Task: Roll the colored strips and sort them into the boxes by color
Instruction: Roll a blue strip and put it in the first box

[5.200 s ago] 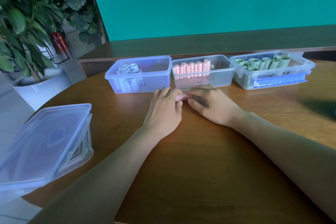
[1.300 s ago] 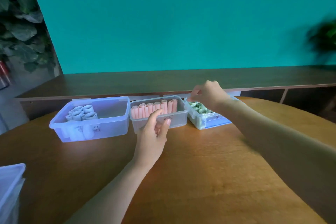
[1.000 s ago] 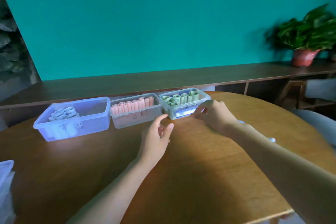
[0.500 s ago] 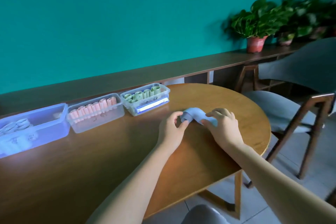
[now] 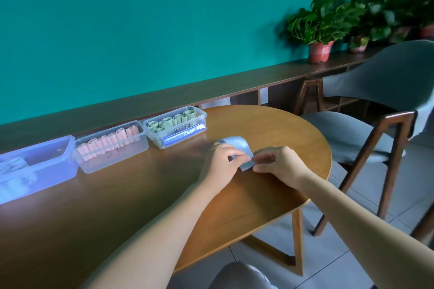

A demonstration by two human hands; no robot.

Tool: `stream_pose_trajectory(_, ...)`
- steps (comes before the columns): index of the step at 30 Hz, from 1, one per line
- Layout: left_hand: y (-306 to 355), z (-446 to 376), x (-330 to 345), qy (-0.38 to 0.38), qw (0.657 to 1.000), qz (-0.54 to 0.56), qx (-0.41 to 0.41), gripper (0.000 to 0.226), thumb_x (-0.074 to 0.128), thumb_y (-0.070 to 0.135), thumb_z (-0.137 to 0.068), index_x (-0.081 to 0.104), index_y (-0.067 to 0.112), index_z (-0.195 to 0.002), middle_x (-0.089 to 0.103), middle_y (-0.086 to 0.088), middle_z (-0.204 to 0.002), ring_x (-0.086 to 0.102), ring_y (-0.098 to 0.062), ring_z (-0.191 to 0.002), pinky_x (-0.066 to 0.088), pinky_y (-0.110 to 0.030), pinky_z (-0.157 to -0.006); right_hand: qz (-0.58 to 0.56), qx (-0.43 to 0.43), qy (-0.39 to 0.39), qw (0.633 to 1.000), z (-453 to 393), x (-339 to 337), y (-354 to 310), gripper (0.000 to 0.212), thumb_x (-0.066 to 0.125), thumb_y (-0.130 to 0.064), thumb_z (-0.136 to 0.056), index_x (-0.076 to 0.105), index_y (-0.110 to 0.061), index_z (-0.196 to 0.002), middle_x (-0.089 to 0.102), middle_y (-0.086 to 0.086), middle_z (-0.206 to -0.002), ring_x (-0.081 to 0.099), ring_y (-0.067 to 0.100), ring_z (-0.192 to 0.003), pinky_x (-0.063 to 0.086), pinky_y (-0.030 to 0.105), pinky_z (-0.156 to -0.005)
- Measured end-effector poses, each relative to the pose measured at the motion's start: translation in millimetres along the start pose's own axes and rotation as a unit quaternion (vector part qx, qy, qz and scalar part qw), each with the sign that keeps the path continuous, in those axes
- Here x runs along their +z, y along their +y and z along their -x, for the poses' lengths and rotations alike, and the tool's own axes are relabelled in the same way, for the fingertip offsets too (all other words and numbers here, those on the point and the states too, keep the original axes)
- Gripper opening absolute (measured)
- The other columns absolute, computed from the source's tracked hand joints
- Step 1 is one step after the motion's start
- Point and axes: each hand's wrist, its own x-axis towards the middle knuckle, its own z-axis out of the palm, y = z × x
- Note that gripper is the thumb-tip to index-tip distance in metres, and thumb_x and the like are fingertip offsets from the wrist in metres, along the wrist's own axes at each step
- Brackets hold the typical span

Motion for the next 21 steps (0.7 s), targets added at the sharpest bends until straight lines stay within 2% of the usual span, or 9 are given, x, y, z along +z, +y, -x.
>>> stream_pose_trajectory(2, 7.1, 6.6, -7.9, -0.02, 0.999, 0.025, -0.036, 0.008, 0.081, 0.033, -0.081, 0.081, 0.026, -0.085, 0.07, 0.017, -0.082, 0.058, -0.002, -0.084, 0.044, -0.018, -0.074, 0.016, -0.016, 0.019, 1.0, 1.8, 4.0, -3.4, 0.018, 0.08, -0.017, -0.086, 0.08, -0.023, -0.103, 0.072, -0.013, -0.112, 0.063, -0.006, -0.093, 0.042, 0.001, -0.082)
stream_pose_trajectory(5, 13.2, 11.2, -22.3, -0.048, 0.995, 0.008, -0.085, 0.023, 0.083, 0.038, -0.077, 0.079, 0.025, -0.096, 0.067, 0.017, -0.089, 0.059, -0.002, -0.084, 0.047, -0.017, -0.075, 0.028, -0.019, 0.039, 0.999, 6.0, 11.0, -9.5, 0.013, 0.077, -0.014, -0.088, 0.081, -0.02, -0.099, 0.073, -0.01, -0.108, 0.063, 0.003, -0.095, 0.047, 0.015, -0.092)
stream_pose_trajectory(9, 17.2, 19.4, -33.5, -0.098, 0.989, -0.032, -0.108, 0.037, 0.087, 0.039, -0.07, 0.078, 0.022, -0.102, 0.063, 0.014, -0.098, 0.06, -0.004, -0.09, 0.05, -0.026, -0.081, 0.029, -0.014, 0.059, 0.998, 14.7, 11.5, -16.1, 0.012, 0.075, -0.012, -0.09, 0.081, -0.017, -0.1, 0.072, -0.008, -0.101, 0.062, 0.002, -0.088, 0.041, 0.004, -0.076)
stream_pose_trajectory(12, 25.7, 26.4, -39.1, -0.107, 0.988, -0.039, -0.1, 0.03, 0.087, 0.039, -0.069, 0.079, 0.024, -0.093, 0.063, 0.013, -0.097, 0.062, -0.005, -0.09, 0.053, -0.032, -0.084, 0.012, -0.026, 0.08, 0.996, 20.4, 9.2, -25.7, 0.01, 0.074, -0.01, -0.09, 0.08, -0.015, -0.097, 0.073, -0.007, -0.097, 0.065, 0.003, -0.086, 0.044, 0.004, -0.072)
stream_pose_trajectory(16, 49.4, 32.2, -57.0, -0.06, 0.993, -0.061, -0.08, 0.001, 0.078, 0.028, -0.08, 0.078, 0.028, -0.082, 0.065, 0.013, -0.089, 0.063, -0.005, -0.083, 0.055, -0.037, -0.082, -0.018, -0.052, 0.094, 0.994, 28.1, -2.8, -50.3, 0.007, 0.074, -0.008, -0.09, 0.08, -0.012, -0.09, 0.074, -0.005, -0.091, 0.067, 0.005, -0.084, 0.045, 0.001, -0.066)
stream_pose_trajectory(21, 88.4, 30.3, -102.1, 0.013, 0.996, -0.072, -0.05, 0.007, 0.069, 0.023, -0.088, 0.074, 0.025, -0.083, 0.071, 0.015, -0.079, 0.064, -0.002, -0.077, 0.053, -0.026, -0.073, -0.041, -0.1, 0.104, 0.989, 40.1, -23.6, -100.4, 0.011, 0.07, -0.007, -0.094, 0.078, -0.014, -0.097, 0.075, -0.006, -0.091, 0.066, -0.002, -0.082, 0.051, 0.005, -0.071)
